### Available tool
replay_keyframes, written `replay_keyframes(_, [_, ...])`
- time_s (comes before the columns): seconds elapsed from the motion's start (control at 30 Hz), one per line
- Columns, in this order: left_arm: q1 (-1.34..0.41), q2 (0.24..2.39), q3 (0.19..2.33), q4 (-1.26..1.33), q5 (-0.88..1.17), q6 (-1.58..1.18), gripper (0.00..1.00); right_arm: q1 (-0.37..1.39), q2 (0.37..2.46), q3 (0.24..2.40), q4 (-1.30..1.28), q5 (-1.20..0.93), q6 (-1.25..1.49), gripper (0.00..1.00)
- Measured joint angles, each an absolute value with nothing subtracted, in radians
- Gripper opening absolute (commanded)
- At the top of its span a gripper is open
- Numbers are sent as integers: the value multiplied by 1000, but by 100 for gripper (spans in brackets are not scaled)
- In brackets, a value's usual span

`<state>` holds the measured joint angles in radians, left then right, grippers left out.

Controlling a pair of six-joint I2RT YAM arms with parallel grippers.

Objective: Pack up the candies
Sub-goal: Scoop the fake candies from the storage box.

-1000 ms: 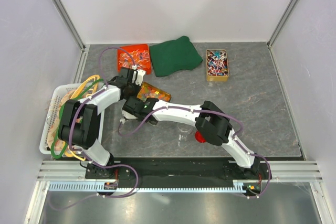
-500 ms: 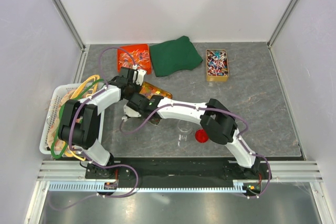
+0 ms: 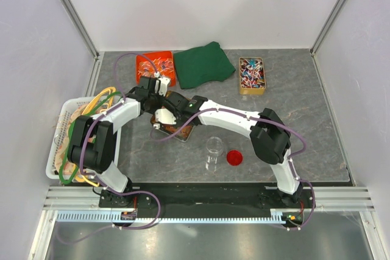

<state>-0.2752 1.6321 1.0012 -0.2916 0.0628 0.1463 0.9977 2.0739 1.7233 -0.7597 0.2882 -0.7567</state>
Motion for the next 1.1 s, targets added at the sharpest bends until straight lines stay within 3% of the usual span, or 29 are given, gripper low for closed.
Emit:
replay_keyframes(0.7, [-276, 1645, 1003, -290, 61, 146, 2, 863, 1897, 1609, -804, 71, -830, 0])
replay_keyframes(1.1, [-276, 1651, 1003, -290, 62, 146, 2, 743, 1618, 1457, -854, -107, -850, 0])
